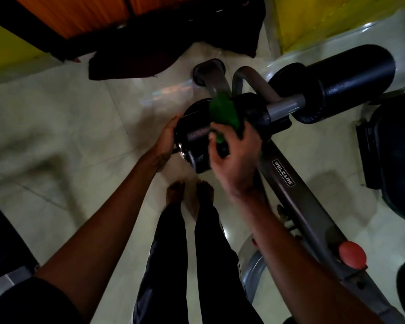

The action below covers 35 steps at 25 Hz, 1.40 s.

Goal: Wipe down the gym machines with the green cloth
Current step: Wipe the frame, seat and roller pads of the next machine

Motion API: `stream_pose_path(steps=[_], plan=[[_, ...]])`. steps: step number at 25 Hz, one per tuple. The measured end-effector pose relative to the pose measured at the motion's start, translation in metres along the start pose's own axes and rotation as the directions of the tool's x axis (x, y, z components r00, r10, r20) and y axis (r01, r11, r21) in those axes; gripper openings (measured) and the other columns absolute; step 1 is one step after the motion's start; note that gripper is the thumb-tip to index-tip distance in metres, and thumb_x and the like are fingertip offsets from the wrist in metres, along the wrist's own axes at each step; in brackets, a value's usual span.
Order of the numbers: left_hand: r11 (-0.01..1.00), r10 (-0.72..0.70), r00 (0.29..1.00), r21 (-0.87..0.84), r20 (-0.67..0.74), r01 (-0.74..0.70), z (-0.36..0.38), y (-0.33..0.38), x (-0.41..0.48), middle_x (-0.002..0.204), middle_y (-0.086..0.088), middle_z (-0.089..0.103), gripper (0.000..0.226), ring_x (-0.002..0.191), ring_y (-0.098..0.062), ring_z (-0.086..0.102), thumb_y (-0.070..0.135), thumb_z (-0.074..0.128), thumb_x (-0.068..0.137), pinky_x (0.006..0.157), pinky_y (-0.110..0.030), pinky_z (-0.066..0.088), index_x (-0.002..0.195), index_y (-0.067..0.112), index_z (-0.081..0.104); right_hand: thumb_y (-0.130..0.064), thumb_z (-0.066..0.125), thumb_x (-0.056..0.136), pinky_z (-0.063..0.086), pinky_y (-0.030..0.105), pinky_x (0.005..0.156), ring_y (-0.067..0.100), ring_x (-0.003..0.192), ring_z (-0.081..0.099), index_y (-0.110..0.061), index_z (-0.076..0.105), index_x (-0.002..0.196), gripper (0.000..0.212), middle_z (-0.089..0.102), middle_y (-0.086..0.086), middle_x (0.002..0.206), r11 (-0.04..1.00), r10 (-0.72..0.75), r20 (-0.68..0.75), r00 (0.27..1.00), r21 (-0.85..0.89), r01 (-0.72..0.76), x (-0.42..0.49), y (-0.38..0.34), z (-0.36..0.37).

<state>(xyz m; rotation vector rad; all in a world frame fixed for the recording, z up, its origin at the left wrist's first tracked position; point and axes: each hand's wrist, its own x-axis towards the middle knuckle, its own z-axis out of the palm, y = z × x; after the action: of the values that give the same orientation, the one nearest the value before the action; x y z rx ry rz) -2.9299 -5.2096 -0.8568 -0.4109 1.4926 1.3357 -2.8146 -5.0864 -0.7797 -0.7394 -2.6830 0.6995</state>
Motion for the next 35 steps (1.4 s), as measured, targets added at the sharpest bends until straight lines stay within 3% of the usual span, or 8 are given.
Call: stream_pose_path(steps=[3,7,10,15,25,28,32,35], plan=[[1.0,0.011,0.999,-0.001,-0.031,-0.011,0.009,0.009,-0.004,0.071,0.01,0.07,0.045,0.064,0.0,0.065,0.036,0.024,0.106,0.061,-0.015,0.048,0.09,0.021,0.063,-0.03,0.075,0.087,0.044,0.042,0.104,0.029,0.121,0.056,-0.023,0.077,0.11,0.024,0.062,0.017,0.126,0.978,-0.21,0.123,0.97,0.034,0.208,-0.021,-0.013,0.003],[0.999,0.024,0.995,0.031,-0.092,-0.021,0.011,0.022,-0.006,0.061,0.009,0.059,0.039,0.062,-0.007,0.051,0.029,0.03,0.104,0.066,-0.025,0.041,0.074,0.023,0.053,-0.038,0.072,0.092,0.051,0.047,0.089,0.031,0.108,0.06,-0.023,0.073,0.118,0.03,0.063,0.017,0.118,0.998,-0.051,0.031,0.998,0.024,0.051,0.0,0.032,-0.019],[0.925,0.239,0.967,0.322,-0.087,-0.2,0.004,0.02,-0.007,0.097,0.0,0.065,0.034,0.09,-0.012,0.056,0.027,0.031,0.106,0.093,-0.032,0.045,0.1,0.015,0.062,-0.045,0.067,0.093,0.054,0.047,0.085,0.023,0.109,0.059,-0.027,0.067,0.123,0.035,0.057,0.011,0.122,0.974,0.216,-0.12,0.969,0.094,-0.205,0.009,0.053,-0.025],[0.577,0.673,0.735,0.561,0.085,-0.593,0.018,0.0,-0.031,0.136,-0.009,0.054,0.041,0.13,-0.021,0.048,0.026,0.035,0.104,0.114,-0.032,0.033,0.136,0.009,0.054,-0.037,0.069,0.092,0.049,0.049,0.093,0.033,0.114,0.055,-0.018,0.064,0.128,0.041,0.052,0.02,0.125,0.952,0.302,-0.148,0.942,0.104,-0.289,-0.009,0.028,-0.003],[0.9,0.36,0.926,0.219,0.112,-0.376,0.0,0.015,0.012,0.126,-0.016,0.066,0.04,0.125,-0.031,0.058,0.034,0.042,0.095,0.114,-0.05,0.037,0.117,0.015,0.07,-0.026,0.08,0.084,0.035,0.046,0.111,0.034,0.133,0.039,-0.025,0.06,0.129,0.048,0.037,0.018,0.147,0.979,-0.203,0.161,0.966,0.037,0.2,-0.061,0.006,0.002],[0.93,0.299,0.952,0.206,0.061,-0.306,0.001,0.019,0.01,0.12,-0.008,0.07,0.035,0.12,-0.025,0.061,0.037,0.045,0.092,0.112,-0.046,0.04,0.103,0.03,0.077,-0.036,0.072,0.09,0.046,0.051,0.101,0.04,0.12,0.051,-0.026,0.062,0.128,0.04,0.052,0.027,0.131,0.998,-0.046,0.088,0.995,0.038,0.043,-0.039,0.022,-0.001],[0.944,0.272,0.962,0.19,0.016,-0.27,0.008,0.029,0.005,0.121,-0.017,0.067,0.033,0.112,-0.024,0.063,0.008,0.042,0.1,0.106,-0.037,0.047,0.118,0.0,0.068,-0.032,0.069,0.092,0.044,0.054,0.101,0.041,0.124,0.051,-0.016,0.068,0.125,0.036,0.051,0.028,0.133,0.969,0.225,-0.011,0.974,0.11,-0.223,-0.04,-0.021,0.018],[0.947,0.276,0.959,0.157,0.056,-0.282,0.007,0.031,0.002,0.122,-0.016,0.065,0.033,0.108,-0.022,0.063,0.006,0.04,0.101,0.097,-0.028,0.049,0.121,-0.001,0.064,-0.024,0.073,0.089,0.038,0.054,0.109,0.039,0.133,0.043,-0.016,0.069,0.123,0.036,0.045,0.027,0.141,0.993,0.078,0.012,0.997,0.09,-0.079,-0.052,-0.035,0.024]])
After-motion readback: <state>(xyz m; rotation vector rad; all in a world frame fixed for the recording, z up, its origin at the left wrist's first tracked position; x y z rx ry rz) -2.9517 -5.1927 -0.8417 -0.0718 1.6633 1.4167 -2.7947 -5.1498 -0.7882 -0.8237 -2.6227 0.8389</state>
